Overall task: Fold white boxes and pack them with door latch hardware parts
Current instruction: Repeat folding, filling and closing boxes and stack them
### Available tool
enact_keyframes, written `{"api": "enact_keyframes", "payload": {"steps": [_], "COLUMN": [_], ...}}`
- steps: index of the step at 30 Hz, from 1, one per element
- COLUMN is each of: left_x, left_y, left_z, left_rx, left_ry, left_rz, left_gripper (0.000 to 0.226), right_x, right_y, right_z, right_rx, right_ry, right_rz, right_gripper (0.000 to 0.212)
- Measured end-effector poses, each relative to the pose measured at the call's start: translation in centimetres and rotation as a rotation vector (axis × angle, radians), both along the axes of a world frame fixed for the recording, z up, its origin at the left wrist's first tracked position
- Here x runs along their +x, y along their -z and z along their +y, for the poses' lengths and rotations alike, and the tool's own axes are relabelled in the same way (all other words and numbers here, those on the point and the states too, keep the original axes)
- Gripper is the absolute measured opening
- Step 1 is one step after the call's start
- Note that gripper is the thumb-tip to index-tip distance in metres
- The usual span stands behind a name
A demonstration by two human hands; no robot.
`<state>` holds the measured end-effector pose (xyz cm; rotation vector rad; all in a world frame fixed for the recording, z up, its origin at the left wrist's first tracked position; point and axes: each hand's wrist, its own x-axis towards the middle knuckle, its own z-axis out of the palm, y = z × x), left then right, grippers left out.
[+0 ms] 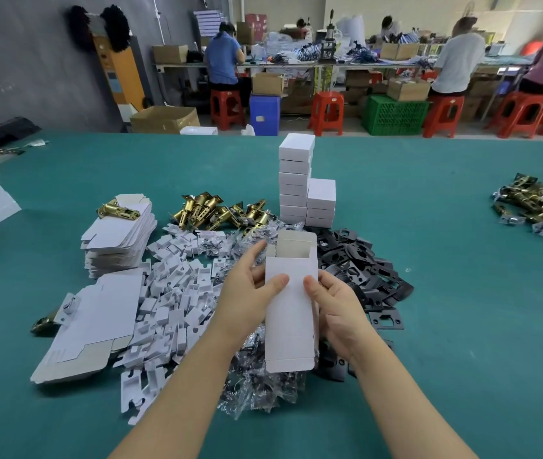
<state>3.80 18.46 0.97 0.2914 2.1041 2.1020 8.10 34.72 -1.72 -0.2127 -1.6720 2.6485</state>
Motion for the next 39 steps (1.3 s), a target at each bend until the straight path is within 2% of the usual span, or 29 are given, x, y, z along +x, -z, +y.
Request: {"api": "enact_keyframes", "payload": {"steps": [7,14,17,20,25,34,36,39], "left_x": [0.2,0.1,0.2,0.3,0.2,0.4,0.3,0.2], "left_y": [0.0,0.4,0.5,0.4,0.6,0.8,0.8,0.6], "left_z": [0.0,0.0,-0.2,-0.7,-1.4,-2.2,-2.2,-2.5], "left_rx": [-0.094,-0.034,0.025,0.047,0.033,0.059,0.065,0.049], "left_ry": [0.011,-0.002,0.028,0.063,0.091,0.078,0.064,0.07], "left_rz": [0.021,-0.032,-0.056,-0.071,-0.07,-0.047,-0.023,0.027], "left_gripper": [0.069,0.063,0.048,0.039,0.046,0.063,0.062,0.048], "right_x": [0.0,-0.2,-0.2,-0.1,0.1,0.3,0.3,0.5], "right_y": [0.0,0.1,0.0,-0.5,-1.1,-1.1,-1.2,-1.3], "right_z": [0.5,0.5,0.6,1.0,1.2,1.2,1.1,0.8], "right_rx": [0.197,0.342,0.346,0.346,0.342,0.439,0.411,0.375], "right_ry": [-0.005,0.065,0.098,0.074,0.056,-0.059,-0.071,-0.103], "right_rz": [0.029,0.067,0.077,0.091,0.152,0.178,0.167,0.149], "right_gripper": [0.042,0.03,0.027,0.035,0.067,0.031,0.029,0.026]}}
